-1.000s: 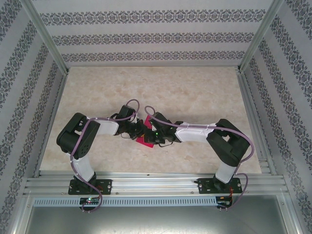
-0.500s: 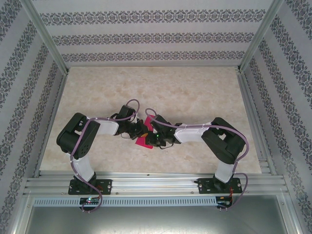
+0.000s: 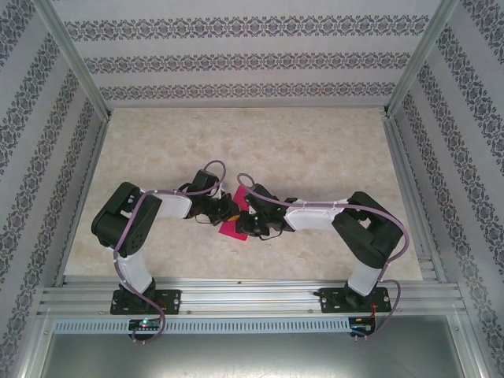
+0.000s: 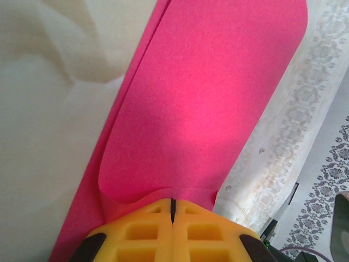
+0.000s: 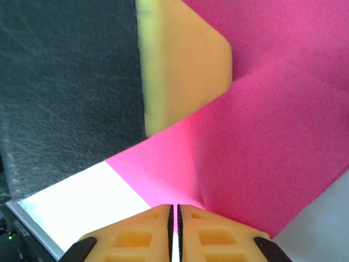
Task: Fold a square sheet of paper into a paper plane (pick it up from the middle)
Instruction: Fold the triangle a second time at the center of the table.
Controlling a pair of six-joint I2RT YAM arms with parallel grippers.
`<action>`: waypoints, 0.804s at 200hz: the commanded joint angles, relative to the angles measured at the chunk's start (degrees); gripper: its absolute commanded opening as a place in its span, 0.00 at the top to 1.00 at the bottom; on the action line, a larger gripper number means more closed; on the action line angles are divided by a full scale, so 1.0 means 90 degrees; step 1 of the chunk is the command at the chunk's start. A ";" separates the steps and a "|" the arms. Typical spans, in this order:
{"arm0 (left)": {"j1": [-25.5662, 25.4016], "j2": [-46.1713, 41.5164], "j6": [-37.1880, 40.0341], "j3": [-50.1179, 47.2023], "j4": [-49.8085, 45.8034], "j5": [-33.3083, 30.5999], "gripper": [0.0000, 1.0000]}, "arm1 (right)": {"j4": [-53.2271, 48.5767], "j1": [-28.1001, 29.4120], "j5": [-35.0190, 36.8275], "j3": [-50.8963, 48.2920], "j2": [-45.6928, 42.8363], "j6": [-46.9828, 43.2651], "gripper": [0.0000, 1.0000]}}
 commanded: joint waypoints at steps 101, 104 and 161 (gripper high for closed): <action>-0.0056 0.0193 0.0160 -0.0139 -0.0524 -0.0268 0.98 | -0.0342 0.0108 -0.0024 -0.0068 -0.0119 0.0202 0.87; -0.0055 0.0189 0.0158 -0.0144 -0.0523 -0.0268 0.98 | -0.0354 0.0108 -0.0033 -0.0028 -0.0164 0.0192 0.87; -0.0056 0.0178 0.0138 -0.0159 -0.0497 -0.0258 0.98 | -0.0347 0.0107 -0.0204 0.0118 -0.0208 0.0242 0.93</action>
